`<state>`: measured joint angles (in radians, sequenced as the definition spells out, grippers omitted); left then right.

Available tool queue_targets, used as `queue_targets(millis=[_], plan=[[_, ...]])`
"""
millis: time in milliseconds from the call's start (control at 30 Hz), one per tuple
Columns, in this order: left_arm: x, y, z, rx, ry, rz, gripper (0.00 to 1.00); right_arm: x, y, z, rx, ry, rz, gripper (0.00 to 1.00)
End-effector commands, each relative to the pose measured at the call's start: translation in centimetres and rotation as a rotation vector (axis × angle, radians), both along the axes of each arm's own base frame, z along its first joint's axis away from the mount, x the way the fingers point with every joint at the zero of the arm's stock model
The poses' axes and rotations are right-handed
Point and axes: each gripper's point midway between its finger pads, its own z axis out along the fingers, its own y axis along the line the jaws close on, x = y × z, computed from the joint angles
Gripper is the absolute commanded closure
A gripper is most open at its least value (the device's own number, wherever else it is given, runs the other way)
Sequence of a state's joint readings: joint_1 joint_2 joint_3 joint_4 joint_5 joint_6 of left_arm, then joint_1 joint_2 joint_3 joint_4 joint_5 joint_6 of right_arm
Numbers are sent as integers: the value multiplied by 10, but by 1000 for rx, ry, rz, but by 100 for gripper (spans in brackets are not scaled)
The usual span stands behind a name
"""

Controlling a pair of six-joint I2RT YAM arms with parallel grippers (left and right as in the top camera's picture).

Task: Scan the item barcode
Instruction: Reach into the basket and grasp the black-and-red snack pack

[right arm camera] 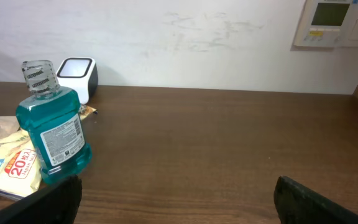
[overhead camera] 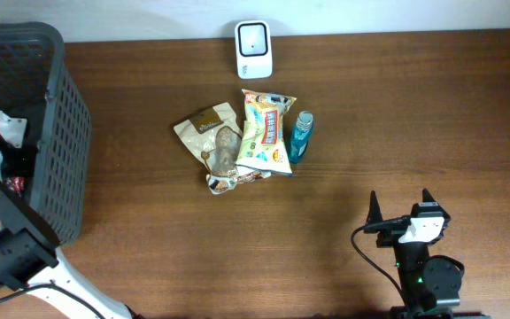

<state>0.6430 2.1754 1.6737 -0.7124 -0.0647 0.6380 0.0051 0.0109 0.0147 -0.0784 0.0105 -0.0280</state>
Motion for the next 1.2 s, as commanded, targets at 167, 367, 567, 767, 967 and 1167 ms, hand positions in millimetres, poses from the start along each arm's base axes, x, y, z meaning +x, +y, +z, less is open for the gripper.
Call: queue_targets(millis=[167,367,567,767,967,1167], plan=[[2,-27,-24,-110,24,-47,38,0,-2,-4,-1,5,-8,2],[-10,-1,-22,-22,54,5,37,0,-2,-4,-1,5,-8,2],[-31,16,-30,-47,72,59,40,0,-2,-4,-1,5,-8,2],[-35,6,-49,-157,59,55,41,0,-2,-4,-1,5,-8,2],[-41,1,-55,-182,88,57,50,0,-2,-4,-1,5,-8,2],[-42,-8,-56,-223,87,50,51,0,-2,-4,-1,5,-8,2]])
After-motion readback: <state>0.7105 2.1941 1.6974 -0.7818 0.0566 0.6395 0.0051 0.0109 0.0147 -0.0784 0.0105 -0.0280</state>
